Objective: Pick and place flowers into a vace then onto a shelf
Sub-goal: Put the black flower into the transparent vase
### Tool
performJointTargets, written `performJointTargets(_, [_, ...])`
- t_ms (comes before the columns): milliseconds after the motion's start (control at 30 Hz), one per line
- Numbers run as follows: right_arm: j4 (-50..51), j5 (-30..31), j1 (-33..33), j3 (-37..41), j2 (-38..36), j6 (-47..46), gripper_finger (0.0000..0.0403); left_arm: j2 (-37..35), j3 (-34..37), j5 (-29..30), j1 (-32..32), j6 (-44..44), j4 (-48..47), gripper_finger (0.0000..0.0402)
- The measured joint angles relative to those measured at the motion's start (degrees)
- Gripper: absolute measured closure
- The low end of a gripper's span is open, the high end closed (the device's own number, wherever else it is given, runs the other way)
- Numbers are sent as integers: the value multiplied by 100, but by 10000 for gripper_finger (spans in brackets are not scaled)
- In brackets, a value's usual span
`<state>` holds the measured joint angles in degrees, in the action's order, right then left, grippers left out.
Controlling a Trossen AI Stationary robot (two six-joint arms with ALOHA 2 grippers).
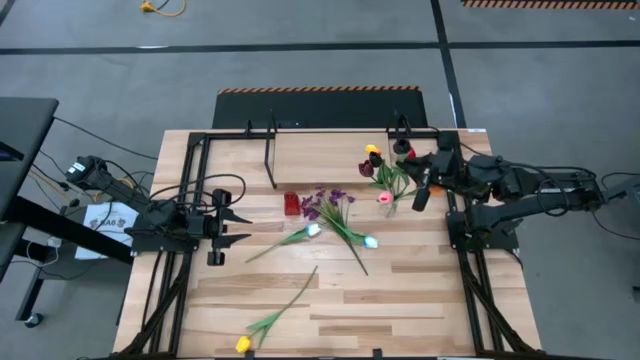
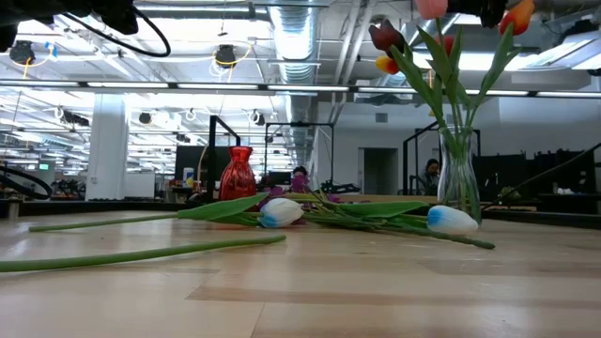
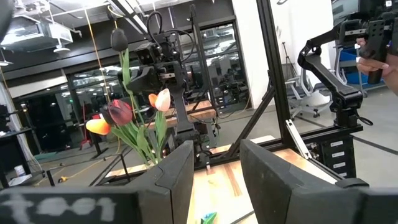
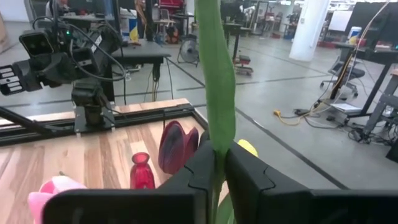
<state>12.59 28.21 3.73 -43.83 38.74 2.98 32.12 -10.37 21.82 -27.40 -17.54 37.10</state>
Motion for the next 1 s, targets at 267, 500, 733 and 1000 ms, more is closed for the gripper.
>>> performJointTargets(267, [217, -8, 0, -2, -18, -333, 335, 0, 1, 0, 0, 21, -5, 278])
performJointTargets(500, [544, -113, 0, 0, -16, -657, 316, 0, 0, 0, 0, 21, -11, 278])
performJointTargets(733, [886, -138, 0, -146, 5, -822, 275, 0, 2, -1, 0, 35, -11, 278])
performJointTargets(1000, [1352, -286, 2, -466, 190, -920, 211, -1, 2, 0, 0, 39, -11, 278])
